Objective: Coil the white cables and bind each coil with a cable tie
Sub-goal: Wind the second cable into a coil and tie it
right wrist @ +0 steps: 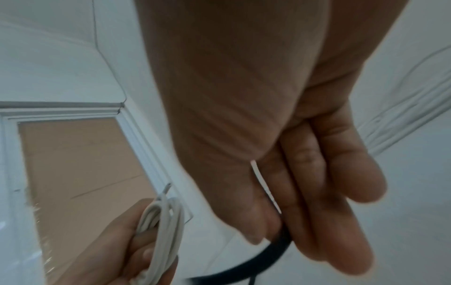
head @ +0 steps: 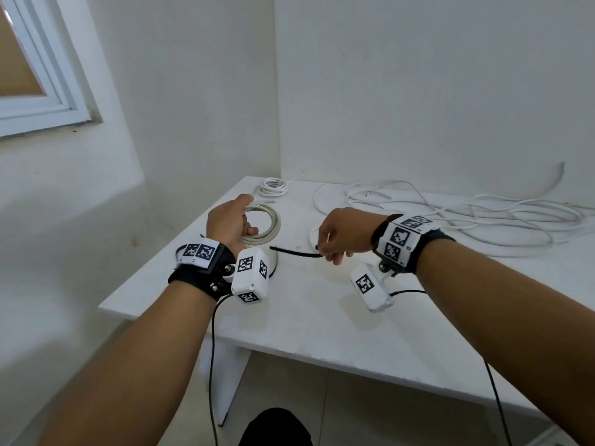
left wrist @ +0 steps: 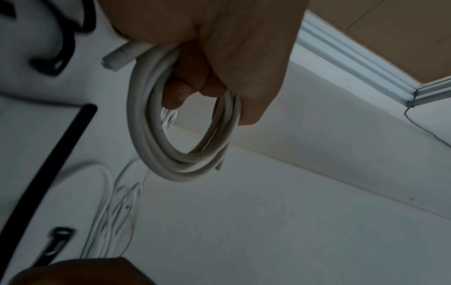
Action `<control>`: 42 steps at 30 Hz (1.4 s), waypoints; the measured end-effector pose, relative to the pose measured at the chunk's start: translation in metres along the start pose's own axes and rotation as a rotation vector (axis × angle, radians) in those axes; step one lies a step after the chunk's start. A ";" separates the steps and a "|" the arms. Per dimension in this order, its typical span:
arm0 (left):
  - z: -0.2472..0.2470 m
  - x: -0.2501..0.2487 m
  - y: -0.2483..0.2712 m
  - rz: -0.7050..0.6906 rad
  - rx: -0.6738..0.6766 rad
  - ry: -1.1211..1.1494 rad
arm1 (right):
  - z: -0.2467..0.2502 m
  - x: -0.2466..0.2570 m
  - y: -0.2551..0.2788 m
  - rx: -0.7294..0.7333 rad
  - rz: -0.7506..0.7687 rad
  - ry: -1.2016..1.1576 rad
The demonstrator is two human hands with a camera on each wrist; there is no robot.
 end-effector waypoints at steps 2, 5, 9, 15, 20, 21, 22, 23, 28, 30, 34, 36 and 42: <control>-0.025 0.003 0.007 -0.002 0.055 -0.003 | 0.016 -0.025 0.011 -0.077 -0.067 -0.025; -0.068 0.012 0.021 0.017 0.140 -0.007 | 0.035 -0.064 0.026 -0.233 -0.140 -0.084; -0.128 0.028 0.045 0.023 0.289 -0.042 | 0.057 -0.106 0.049 -0.491 -0.185 -0.199; -0.196 0.048 0.078 -0.005 0.470 -0.128 | 0.085 -0.137 0.079 -0.790 -0.155 -0.383; -0.219 0.057 0.091 -0.034 0.521 -0.199 | 0.086 -0.146 0.085 -0.786 -0.112 -0.692; -0.222 0.057 0.092 -0.042 0.526 -0.209 | 0.089 -0.149 0.085 -0.802 -0.114 -0.689; -0.224 0.058 0.093 -0.048 0.532 -0.217 | 0.092 -0.151 0.088 -0.829 -0.124 -0.645; -0.225 0.059 0.095 -0.051 0.540 -0.221 | 0.096 -0.153 0.091 -0.860 -0.133 -0.606; -0.227 0.058 0.100 -0.064 0.553 -0.235 | 0.097 -0.159 0.098 -0.865 -0.137 -0.703; -0.228 0.059 0.099 -0.072 0.540 -0.248 | 0.085 -0.152 0.092 -0.766 -0.101 -0.824; -0.226 0.063 0.097 -0.068 0.514 -0.264 | 0.065 -0.131 0.089 -0.609 -0.064 -0.869; -0.226 0.067 0.097 -0.048 0.533 -0.282 | 0.061 -0.126 0.088 -0.564 -0.060 -0.912; -0.222 0.067 0.098 -0.007 0.556 -0.336 | 0.071 -0.130 0.086 -0.527 -0.127 -0.858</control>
Point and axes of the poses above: each hand's wrist, its own y-axis away from the middle knuckle, its own z-axis out of the back of the hand, x = y × z, the point moved 8 cm from there along -y, towards the middle knuckle, and after that the axes turned 10 degrees about -y, right-handed, at the moved point
